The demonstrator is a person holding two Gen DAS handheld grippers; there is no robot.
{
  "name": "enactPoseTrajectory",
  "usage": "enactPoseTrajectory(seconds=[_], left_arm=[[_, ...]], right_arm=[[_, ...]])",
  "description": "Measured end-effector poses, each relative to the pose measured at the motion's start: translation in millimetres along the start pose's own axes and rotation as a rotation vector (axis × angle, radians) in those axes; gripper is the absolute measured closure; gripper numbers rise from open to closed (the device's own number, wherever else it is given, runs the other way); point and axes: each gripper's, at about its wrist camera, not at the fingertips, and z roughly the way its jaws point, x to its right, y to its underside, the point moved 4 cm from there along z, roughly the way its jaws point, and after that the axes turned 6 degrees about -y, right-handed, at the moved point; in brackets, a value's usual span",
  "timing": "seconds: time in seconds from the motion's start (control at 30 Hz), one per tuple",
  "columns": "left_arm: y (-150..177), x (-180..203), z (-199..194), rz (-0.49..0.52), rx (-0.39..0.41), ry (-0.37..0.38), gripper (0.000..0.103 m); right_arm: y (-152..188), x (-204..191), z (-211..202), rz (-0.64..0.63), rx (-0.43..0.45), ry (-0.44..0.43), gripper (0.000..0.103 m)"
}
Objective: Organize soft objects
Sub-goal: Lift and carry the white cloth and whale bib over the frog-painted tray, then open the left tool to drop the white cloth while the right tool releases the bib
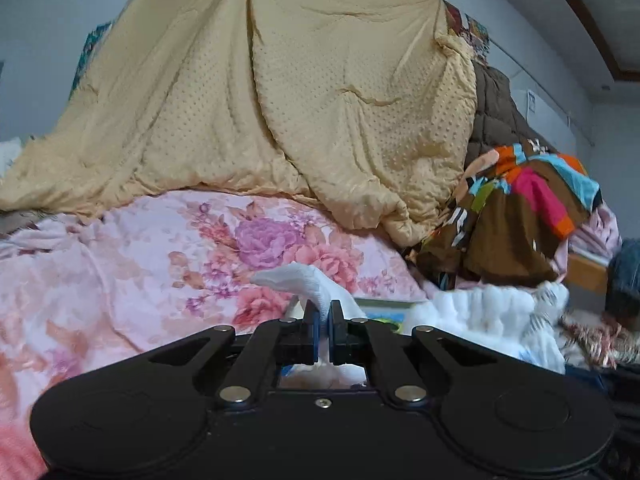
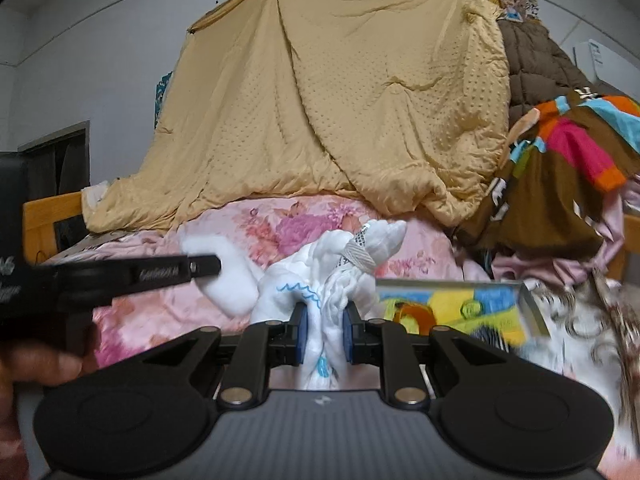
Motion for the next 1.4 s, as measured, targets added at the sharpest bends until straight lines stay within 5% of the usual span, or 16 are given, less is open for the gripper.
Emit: enactPoseTrajectory(seconds=[0.4,0.73,0.97,1.1,1.4], left_arm=[[15,26,83,-0.042,-0.169,0.030,0.099],[36,26,115,-0.106,-0.330,-0.020,0.098],[35,29,112,-0.092,-0.350,-0.045,0.084],[34,28,105,-0.076,-0.345,-0.063,0.066],[28,21,85,-0.072,-0.330,-0.100,0.045]], right_arm=[[-12,48,75,0.079,-0.142,-0.015,0.082],[-5,58,106,0.027,-0.209,0.097,0.063],[-5,62,103,0.014,-0.207,0.122,0.043],[-3,65,102,-0.013,-0.203,0.158,0.028],[-5,70,88,0.003,-0.182,0.133,0.015]])
